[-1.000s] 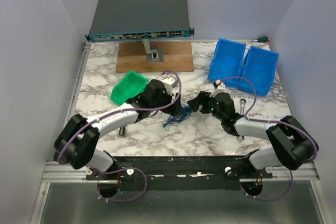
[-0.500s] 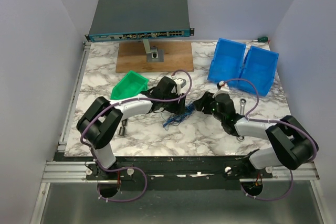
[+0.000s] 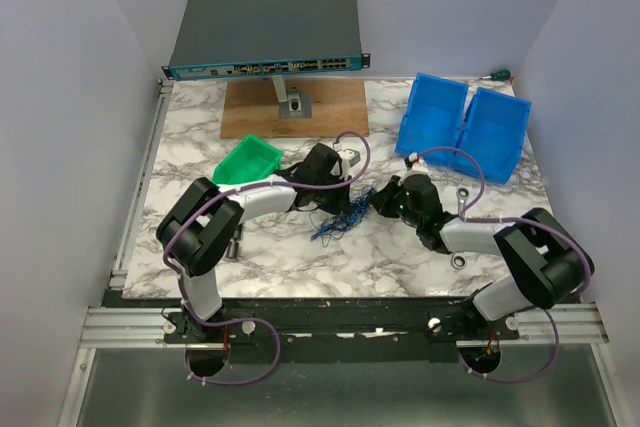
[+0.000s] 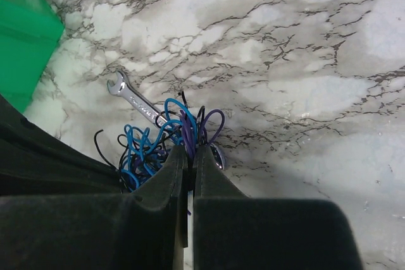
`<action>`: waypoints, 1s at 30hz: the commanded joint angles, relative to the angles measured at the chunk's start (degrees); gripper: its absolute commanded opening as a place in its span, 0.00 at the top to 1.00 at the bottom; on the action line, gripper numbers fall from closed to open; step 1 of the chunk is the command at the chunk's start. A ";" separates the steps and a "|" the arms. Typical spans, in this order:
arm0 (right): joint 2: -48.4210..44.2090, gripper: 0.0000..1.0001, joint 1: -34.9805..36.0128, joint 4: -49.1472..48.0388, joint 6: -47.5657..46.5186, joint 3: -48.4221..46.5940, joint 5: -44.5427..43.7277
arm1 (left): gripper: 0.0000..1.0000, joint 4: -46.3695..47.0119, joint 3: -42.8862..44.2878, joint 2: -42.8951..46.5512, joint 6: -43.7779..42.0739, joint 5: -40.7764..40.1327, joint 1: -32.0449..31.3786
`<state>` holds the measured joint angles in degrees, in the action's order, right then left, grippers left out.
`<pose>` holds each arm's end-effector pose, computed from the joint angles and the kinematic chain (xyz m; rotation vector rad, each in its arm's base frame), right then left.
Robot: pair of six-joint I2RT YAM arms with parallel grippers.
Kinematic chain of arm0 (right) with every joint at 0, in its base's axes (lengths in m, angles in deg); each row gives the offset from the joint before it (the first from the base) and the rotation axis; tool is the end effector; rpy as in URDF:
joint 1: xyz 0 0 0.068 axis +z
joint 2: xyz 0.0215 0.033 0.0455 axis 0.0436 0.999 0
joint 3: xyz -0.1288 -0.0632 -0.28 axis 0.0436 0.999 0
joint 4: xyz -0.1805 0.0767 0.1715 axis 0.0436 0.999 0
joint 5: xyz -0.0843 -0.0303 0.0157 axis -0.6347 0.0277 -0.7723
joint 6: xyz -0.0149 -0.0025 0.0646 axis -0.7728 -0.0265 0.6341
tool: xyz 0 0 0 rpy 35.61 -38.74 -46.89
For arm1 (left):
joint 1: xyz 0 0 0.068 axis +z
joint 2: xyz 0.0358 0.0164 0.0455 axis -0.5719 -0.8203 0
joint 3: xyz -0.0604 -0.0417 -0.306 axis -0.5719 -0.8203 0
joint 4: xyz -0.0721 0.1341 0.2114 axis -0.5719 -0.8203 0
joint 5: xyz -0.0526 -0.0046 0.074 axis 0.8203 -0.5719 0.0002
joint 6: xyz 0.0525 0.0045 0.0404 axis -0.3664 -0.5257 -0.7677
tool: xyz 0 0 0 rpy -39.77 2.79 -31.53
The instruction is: Untangle the cables
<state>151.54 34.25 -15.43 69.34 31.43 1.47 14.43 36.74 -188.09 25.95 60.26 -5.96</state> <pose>0.2430 0.1482 0.1815 0.1045 2.1132 0.6946 0.2856 -0.2710 0.2024 0.5998 2.4612 -0.9060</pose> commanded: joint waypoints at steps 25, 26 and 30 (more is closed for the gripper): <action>-12.07 0.99 -0.26 -11.64 -4.81 7.57 9.94 | 0.45 20.85 -22.93 23.54 4.30 1.86 11.91; -11.85 0.99 -0.28 -13.48 -5.03 7.75 12.58 | 0.37 21.32 -22.61 23.04 3.96 3.50 11.48; -10.86 0.99 -0.28 -15.29 -4.56 7.65 16.92 | 0.19 20.31 -19.39 18.69 2.87 8.74 9.89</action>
<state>140.11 33.98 -20.43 66.85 38.53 5.49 32.31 13.57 -164.77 30.24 58.97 5.50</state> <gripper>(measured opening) 0.046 0.735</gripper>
